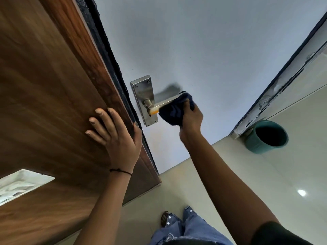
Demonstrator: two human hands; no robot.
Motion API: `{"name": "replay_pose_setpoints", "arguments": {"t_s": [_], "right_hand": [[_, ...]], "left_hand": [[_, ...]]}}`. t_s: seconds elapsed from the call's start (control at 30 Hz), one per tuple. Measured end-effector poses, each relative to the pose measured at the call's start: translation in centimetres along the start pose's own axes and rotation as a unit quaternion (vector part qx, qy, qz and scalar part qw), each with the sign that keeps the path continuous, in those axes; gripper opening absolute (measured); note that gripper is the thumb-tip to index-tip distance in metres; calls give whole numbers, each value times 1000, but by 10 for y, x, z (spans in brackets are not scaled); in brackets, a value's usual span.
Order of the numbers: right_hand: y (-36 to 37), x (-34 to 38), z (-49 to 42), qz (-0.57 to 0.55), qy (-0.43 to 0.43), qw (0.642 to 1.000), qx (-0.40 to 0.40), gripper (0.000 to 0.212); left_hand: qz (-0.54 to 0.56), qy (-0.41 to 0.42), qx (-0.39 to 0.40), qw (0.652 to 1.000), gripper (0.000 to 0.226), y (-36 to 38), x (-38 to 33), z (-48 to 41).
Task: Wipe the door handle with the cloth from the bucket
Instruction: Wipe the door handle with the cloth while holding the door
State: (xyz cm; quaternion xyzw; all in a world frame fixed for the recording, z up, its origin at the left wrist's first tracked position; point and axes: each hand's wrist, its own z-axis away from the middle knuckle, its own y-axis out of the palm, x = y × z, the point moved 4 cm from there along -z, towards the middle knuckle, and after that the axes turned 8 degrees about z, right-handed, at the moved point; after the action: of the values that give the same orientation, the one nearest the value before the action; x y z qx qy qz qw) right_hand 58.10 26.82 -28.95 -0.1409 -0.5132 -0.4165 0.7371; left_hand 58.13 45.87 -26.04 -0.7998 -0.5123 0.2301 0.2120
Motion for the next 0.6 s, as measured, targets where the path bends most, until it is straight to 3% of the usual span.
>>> {"name": "replay_pose_setpoints", "arguments": {"t_s": [0.23,0.4,0.5,0.6], "right_hand": [[38,-36,43,35,34,993,107,34],[42,-37,50,-49,93,983,154,27],[52,-38,65,-213,203,928,227,31],[60,-39,69,-323,236,882,249,28]], "left_hand": [[3,19,17,1000,78,-8,3,2],[35,25,17,999,73,-16,8,4],[27,37,29,999,76,-16,8,3],[28,45,23,998,74,-16,12,3]]}}
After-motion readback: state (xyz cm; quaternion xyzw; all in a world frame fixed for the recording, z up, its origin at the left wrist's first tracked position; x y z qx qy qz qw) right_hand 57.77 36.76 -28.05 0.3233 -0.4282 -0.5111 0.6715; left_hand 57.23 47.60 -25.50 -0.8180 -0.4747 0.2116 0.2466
